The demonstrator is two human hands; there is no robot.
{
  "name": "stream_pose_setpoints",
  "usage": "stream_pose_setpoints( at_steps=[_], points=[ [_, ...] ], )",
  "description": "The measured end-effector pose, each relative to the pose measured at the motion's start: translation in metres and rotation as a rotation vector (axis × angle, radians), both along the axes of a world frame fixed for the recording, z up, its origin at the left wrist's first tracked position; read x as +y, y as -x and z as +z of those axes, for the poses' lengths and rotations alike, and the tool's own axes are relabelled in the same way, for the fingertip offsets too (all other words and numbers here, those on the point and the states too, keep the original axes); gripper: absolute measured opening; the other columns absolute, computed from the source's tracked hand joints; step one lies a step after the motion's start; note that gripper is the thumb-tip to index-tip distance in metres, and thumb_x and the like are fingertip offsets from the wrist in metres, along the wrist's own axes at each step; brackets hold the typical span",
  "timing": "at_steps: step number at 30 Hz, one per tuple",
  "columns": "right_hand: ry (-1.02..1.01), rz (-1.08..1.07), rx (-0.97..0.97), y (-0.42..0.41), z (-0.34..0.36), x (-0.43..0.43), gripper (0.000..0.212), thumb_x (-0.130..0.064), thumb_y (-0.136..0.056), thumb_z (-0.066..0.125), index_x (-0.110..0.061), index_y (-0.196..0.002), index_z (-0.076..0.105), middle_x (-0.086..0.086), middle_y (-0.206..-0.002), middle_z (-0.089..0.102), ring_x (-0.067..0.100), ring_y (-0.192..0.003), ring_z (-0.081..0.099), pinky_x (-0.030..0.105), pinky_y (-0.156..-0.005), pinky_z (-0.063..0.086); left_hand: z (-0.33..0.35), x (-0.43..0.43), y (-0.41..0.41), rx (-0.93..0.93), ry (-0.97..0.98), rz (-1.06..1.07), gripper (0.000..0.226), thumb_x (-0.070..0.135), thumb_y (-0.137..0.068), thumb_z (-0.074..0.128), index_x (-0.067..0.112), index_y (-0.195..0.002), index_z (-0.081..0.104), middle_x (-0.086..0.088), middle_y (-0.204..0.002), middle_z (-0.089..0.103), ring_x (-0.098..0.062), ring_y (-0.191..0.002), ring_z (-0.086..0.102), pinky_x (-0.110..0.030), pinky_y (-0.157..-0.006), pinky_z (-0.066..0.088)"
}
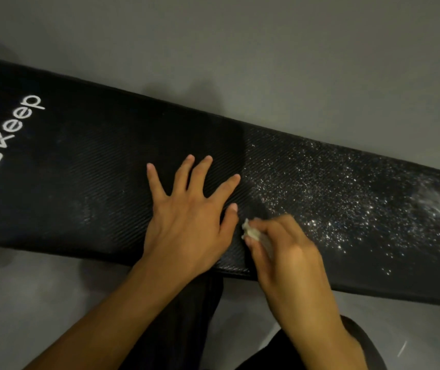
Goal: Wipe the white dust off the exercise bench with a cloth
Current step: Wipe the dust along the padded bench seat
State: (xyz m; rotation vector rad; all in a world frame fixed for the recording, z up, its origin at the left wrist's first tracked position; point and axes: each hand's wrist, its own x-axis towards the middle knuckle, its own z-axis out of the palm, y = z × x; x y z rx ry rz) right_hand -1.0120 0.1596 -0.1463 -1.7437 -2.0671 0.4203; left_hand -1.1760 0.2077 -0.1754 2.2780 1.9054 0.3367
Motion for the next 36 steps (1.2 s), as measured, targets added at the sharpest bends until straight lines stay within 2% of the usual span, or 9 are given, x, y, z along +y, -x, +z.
stream_pose_setpoints(
  at_steps=[2,7,12,18,23,29,34,36],
  points=[
    [0.001,0.001,0.013,-0.003,-0.001,0.005,0.021,-0.035,-0.097,0.057,-0.024,-0.112,0.067,-0.007,-0.104,0.057,0.020,-0.083,0.066,0.046,-0.069,0.056,-0.001,0.001,0.000,0.001,0.000,0.004,0.056,0.056,-0.100,0.027,0.042,-0.154,0.039,-0.011,-0.166,0.029,-0.034,-0.156,0.018,-0.078,-0.116,0.004],
    [-0.084,-0.096,-0.101,0.006,-0.002,0.049,0.027,-0.031,-0.101,0.056,-0.015,-0.120,0.066,0.001,-0.107,0.056,0.027,-0.081,0.065,0.042,-0.068,0.054,-0.002,0.000,0.002,0.007,-0.002,-0.002,0.056,0.056,-0.101,0.025,0.043,-0.155,0.035,-0.011,-0.166,0.028,-0.034,-0.156,0.017,-0.078,-0.117,0.003],
    [-0.028,-0.017,0.005,0.001,0.000,0.020,0.019,-0.031,-0.098,0.061,-0.023,-0.113,0.068,-0.007,-0.104,0.058,0.014,-0.085,0.064,0.040,-0.073,0.057,0.000,0.000,0.001,0.009,-0.010,-0.008,0.057,0.055,-0.101,0.026,0.041,-0.154,0.038,-0.012,-0.165,0.031,-0.034,-0.156,0.020,-0.078,-0.116,0.007],
    [-0.063,-0.086,-0.123,0.011,0.001,0.069,0.024,-0.032,-0.101,0.055,-0.017,-0.116,0.066,0.003,-0.109,0.055,0.031,-0.085,0.065,0.048,-0.071,0.055,-0.002,0.000,0.001,0.012,-0.018,-0.002,0.056,0.055,-0.101,0.027,0.042,-0.154,0.037,-0.011,-0.166,0.030,-0.033,-0.156,0.019,-0.078,-0.116,0.005],
    [-0.013,-0.001,0.007,0.009,0.003,0.029,0.018,-0.033,-0.099,0.058,-0.024,-0.112,0.066,-0.007,-0.104,0.056,0.019,-0.084,0.065,0.044,-0.072,0.055,-0.003,0.001,0.001,0.010,-0.025,0.002,0.056,0.055,-0.100,0.029,0.041,-0.153,0.040,-0.012,-0.164,0.034,-0.034,-0.155,0.022,-0.078,-0.116,0.007],
    [-0.079,-0.096,-0.164,0.018,0.001,0.090,0.026,-0.032,-0.101,0.054,-0.017,-0.120,0.065,0.004,-0.113,0.056,0.031,-0.089,0.066,0.046,-0.074,0.056,-0.002,0.001,0.001,0.019,-0.027,0.006,0.056,0.055,-0.099,0.029,0.040,-0.152,0.040,-0.011,-0.163,0.035,-0.033,-0.155,0.024,-0.078,-0.116,0.008],
    [-0.013,-0.017,-0.036,0.016,0.006,0.048,0.021,-0.035,-0.100,0.056,-0.025,-0.115,0.067,-0.005,-0.110,0.058,0.024,-0.090,0.066,0.046,-0.073,0.055,-0.004,0.001,0.000,0.014,-0.038,0.010,0.058,0.056,-0.099,0.032,0.037,-0.153,0.042,-0.012,-0.163,0.036,-0.034,-0.154,0.026,-0.078,-0.116,0.009],
    [-0.015,-0.047,-0.081,0.013,0.006,0.051,0.021,-0.037,-0.100,0.056,-0.026,-0.115,0.066,-0.005,-0.110,0.058,0.025,-0.091,0.066,0.046,-0.074,0.055,-0.004,0.001,0.000,0.013,-0.040,0.010,0.059,0.056,-0.098,0.032,0.036,-0.152,0.043,-0.012,-0.162,0.037,-0.034,-0.154,0.027,-0.078,-0.116,0.010]
  ],
)
